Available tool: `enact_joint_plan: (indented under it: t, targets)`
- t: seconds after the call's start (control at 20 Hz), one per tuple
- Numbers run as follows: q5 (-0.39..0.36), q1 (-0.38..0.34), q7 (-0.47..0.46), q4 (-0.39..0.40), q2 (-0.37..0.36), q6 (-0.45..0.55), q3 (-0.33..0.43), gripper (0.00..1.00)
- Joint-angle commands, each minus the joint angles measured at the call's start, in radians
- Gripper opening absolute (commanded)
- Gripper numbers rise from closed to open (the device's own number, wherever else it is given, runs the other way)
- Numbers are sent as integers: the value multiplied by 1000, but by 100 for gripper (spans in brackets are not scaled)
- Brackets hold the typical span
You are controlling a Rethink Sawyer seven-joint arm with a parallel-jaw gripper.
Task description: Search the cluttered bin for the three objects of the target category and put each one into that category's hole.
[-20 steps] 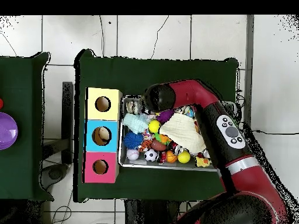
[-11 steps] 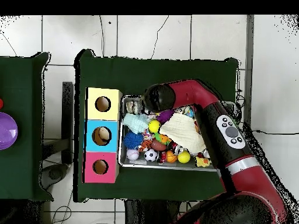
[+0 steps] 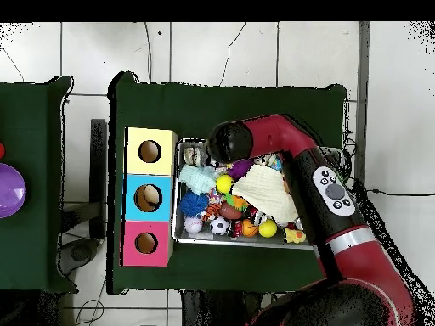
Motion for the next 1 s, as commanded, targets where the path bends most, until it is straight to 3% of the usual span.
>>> enact_joint_plan:
  t: [0.05,0.65,1.0]
  targets:
    - [-16,27,-28,-51,26,151,-128,100]
    - [20,69,33,-77,60,185,-191,100]
    - [33,77,26,-77,75,158,-206,100]
